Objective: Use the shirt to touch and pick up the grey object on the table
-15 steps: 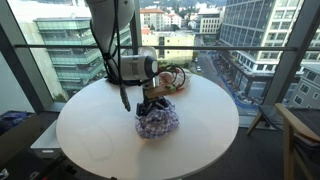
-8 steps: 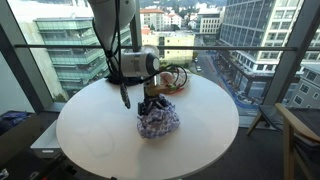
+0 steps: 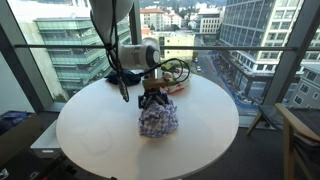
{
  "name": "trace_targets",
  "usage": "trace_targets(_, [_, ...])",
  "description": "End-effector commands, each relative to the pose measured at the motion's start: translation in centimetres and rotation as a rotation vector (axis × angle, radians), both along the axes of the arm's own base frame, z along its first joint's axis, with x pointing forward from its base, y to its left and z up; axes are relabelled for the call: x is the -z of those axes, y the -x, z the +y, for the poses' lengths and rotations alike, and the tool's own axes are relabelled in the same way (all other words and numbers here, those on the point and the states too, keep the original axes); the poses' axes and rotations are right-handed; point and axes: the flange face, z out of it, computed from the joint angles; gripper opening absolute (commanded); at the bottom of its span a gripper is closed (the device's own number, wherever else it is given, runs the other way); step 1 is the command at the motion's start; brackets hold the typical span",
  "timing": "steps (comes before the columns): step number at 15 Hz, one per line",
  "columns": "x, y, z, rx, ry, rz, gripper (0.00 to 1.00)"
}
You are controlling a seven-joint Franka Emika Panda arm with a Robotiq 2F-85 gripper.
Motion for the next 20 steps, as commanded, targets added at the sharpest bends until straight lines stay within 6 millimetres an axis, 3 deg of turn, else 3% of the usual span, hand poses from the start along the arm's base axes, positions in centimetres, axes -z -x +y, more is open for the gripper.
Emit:
trace_targets(1, [-4.8,0.5,1.0,0.119,0.047,-0.06,0.23])
trace_targets(11, [-14.3,3.1,6.2,0.433,0.275,-0.219,0.23])
trace_targets(20, [-23.9,4.8,9.7,0.592,0.323,-0.288,0.23])
